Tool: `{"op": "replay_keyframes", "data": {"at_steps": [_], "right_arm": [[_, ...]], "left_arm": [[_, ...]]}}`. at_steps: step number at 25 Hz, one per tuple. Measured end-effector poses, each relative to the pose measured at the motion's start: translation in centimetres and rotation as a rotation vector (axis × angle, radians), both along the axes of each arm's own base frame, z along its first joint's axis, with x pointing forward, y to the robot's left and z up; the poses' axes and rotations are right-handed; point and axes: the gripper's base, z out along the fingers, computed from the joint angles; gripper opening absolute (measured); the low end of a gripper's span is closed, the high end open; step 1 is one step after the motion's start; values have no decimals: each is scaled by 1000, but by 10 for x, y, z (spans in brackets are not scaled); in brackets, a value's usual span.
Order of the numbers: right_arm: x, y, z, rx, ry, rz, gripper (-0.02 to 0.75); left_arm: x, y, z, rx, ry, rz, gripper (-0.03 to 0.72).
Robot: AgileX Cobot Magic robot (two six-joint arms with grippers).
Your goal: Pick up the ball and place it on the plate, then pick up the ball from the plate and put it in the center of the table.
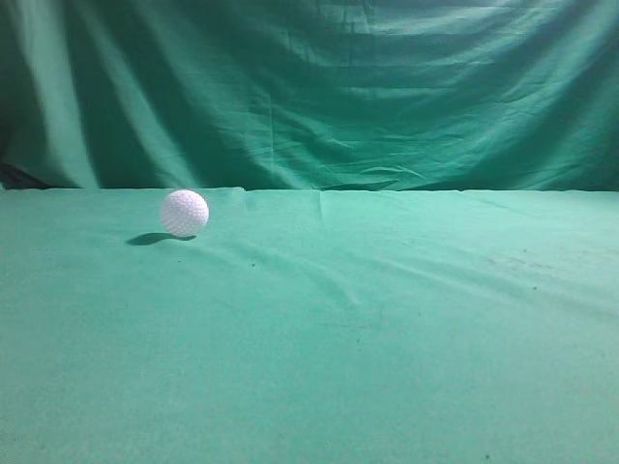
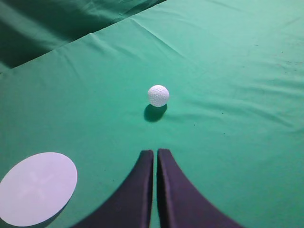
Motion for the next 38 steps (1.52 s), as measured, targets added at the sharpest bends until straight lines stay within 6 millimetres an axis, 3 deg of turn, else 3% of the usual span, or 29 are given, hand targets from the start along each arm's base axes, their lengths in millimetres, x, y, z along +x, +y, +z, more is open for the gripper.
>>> {"op": "replay_keyframes", "data": {"at_steps": [8, 13, 19, 25, 38], "right_arm": [[0, 0, 0, 0, 0, 0, 0], [0, 0, 0, 0, 0, 0, 0], [0, 0, 0, 0, 0, 0, 0], [0, 0, 0, 0, 0, 0, 0], [0, 0, 0, 0, 0, 0, 0]], "left_arm": [[-1, 0, 1, -2, -7, 0, 0], [-15, 10, 3, -16, -118, 93, 0], [-23, 23, -46, -161, -180, 312, 0], [-23, 28, -87, -188, -197, 373, 0], [-23, 29, -100, -50, -137, 361, 0]]}}
